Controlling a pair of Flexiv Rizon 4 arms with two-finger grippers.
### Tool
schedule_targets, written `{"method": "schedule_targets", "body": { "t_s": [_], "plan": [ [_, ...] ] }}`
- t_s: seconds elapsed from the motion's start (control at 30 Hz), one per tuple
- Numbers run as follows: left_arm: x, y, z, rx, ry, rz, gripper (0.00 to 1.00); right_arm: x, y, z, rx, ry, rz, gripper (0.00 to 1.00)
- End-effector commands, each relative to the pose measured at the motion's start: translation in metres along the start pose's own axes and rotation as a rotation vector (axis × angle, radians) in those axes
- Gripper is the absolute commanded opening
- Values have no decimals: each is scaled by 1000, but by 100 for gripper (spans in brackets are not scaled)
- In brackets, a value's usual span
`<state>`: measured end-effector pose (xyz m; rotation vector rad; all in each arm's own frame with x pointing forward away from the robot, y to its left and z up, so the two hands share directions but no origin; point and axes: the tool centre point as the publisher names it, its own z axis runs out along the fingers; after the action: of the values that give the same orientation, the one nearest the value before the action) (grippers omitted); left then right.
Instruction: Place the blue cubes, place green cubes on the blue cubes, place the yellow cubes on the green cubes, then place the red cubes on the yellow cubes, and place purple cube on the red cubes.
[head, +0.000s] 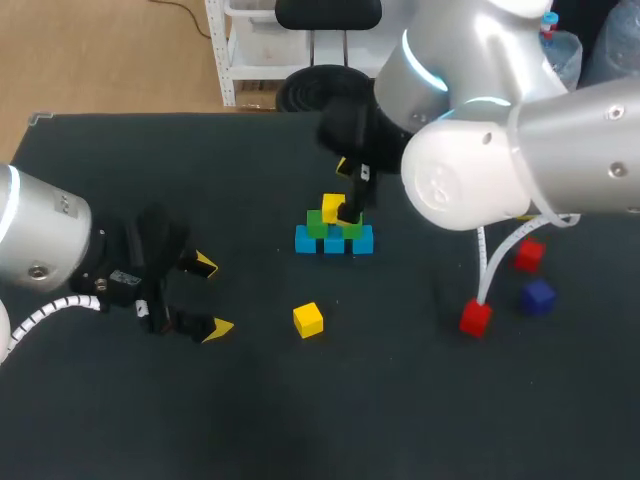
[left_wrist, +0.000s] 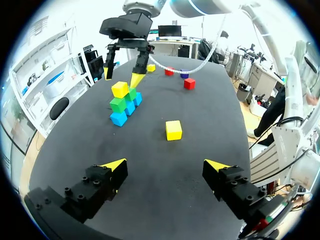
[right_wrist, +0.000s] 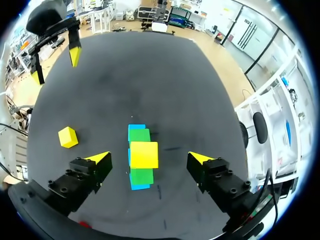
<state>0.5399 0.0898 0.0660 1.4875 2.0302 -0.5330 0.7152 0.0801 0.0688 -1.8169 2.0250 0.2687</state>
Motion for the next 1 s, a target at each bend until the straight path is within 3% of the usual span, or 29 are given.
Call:
{"method": "schedule_targets", "body": {
  "t_s": [0.03, 0.43, 0.8, 1.0],
  "plan": [
    [2, 0, -1, 0, -9, 2, 100, 10, 8, -25, 18, -25, 11, 100],
    [2, 0, -1, 0, -9, 2, 100, 47, 11, -83, 6, -61, 16, 100],
    [2, 0, -1, 0, -9, 2, 100, 100, -10, -116, 24, -183, 154, 100],
    [2, 0, -1, 0, -9, 2, 100, 128, -22, -122, 92, -139, 115, 100]
  ]
}}
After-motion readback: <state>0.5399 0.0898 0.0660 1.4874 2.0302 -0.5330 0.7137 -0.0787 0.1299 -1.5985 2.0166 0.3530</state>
